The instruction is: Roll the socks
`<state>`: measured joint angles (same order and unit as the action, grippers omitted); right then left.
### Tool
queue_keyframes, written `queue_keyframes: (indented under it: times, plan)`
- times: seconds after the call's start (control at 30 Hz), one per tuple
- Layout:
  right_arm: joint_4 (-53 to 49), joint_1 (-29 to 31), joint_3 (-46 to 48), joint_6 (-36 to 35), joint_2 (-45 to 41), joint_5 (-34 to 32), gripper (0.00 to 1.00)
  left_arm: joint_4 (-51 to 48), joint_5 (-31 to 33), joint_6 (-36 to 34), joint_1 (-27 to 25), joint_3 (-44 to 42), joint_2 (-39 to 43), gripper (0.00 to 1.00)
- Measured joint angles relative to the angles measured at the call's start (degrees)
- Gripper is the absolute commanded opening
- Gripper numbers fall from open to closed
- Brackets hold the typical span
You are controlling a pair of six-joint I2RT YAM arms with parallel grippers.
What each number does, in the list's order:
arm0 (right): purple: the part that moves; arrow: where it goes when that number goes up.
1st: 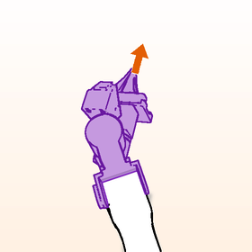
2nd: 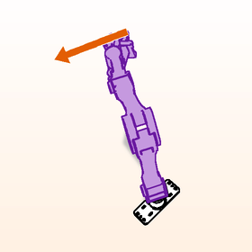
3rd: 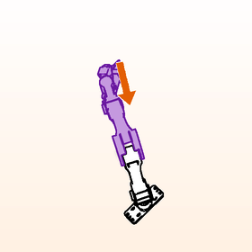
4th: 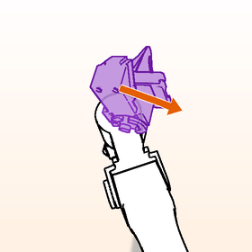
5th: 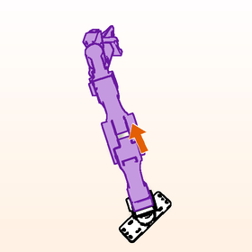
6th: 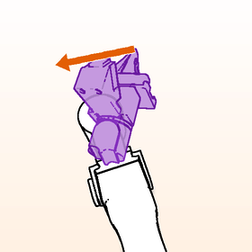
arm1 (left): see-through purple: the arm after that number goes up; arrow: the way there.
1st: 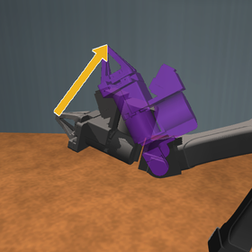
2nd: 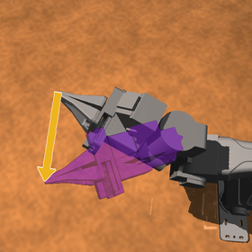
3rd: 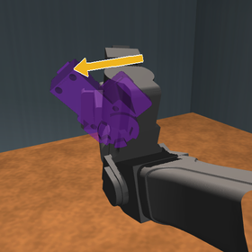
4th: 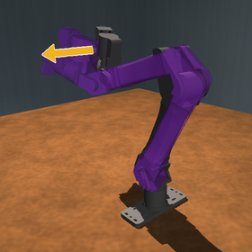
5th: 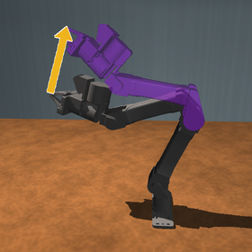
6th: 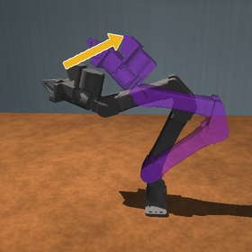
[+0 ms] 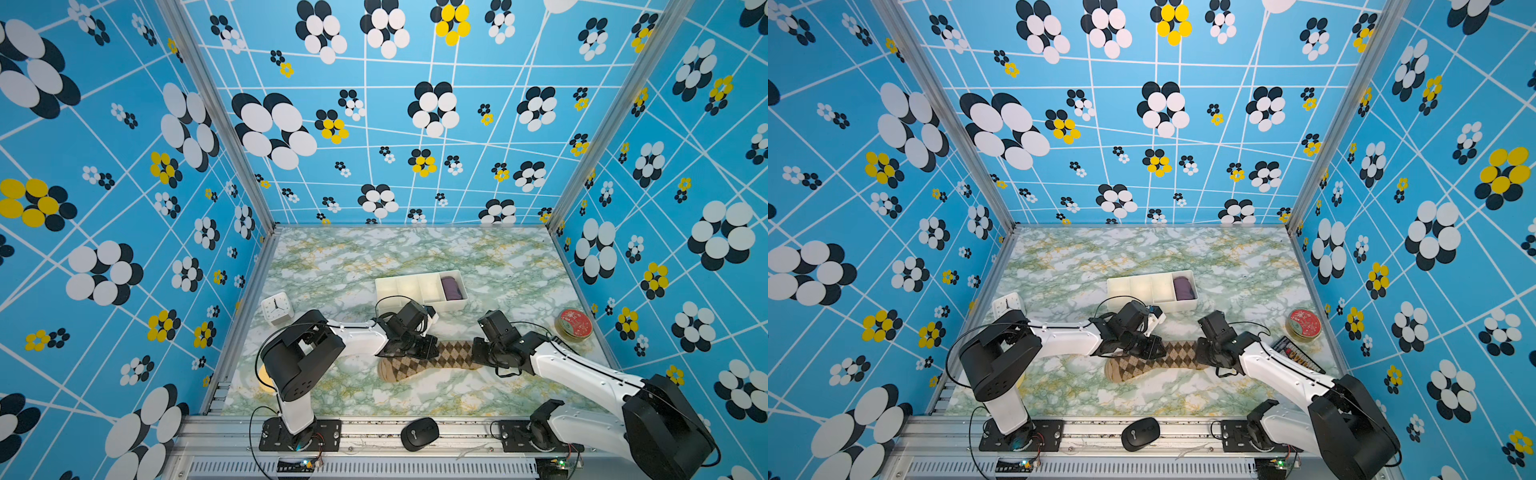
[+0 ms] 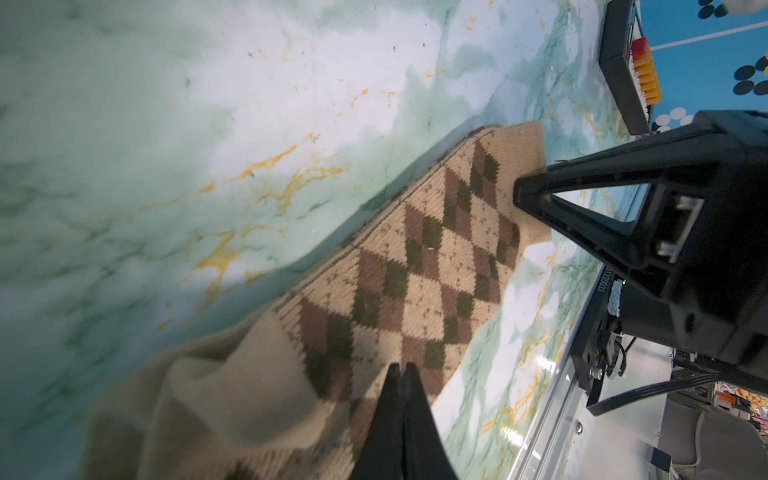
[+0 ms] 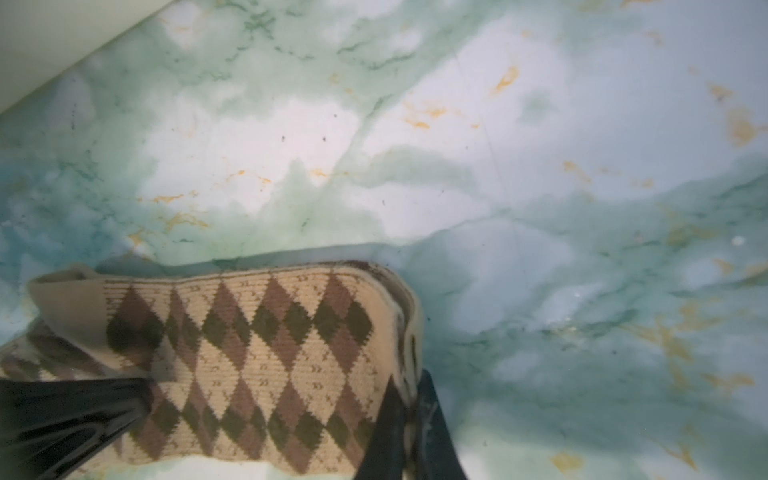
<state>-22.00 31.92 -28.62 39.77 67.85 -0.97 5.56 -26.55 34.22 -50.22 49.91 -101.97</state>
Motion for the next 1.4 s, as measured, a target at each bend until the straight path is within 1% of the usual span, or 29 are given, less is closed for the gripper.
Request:
queue_keyframes:
  times: [0.43,0.67,0.87,1.1,1.4]
  plan:
    - [-0.1,-0.1,0.0,-0.6,-1.2,0.5,0.00,0.0,0.1,0.0,0.0,0.0,0.0,0.05]
    - [-1.5,-0.1,-1.9,-0.9,-4.1,1.2,0.00,0.0,0.5,-0.5,0.0,0.0,0.2,0.05]
    - [-1.7,1.5,-3.6,-0.9,-4.6,1.3,0.00,-0.1,0.5,-0.8,0.0,0.0,0.3,0.05]
    - [-1.5,4.8,-5.7,-0.8,-1.4,1.4,0.00,-0.5,0.7,-0.9,0.0,0.0,1.4,0.05]
    - [1.1,6.2,-6.8,0.1,3.0,2.9,0.00,-0.9,1.0,-0.9,0.0,0.0,1.8,0.05]
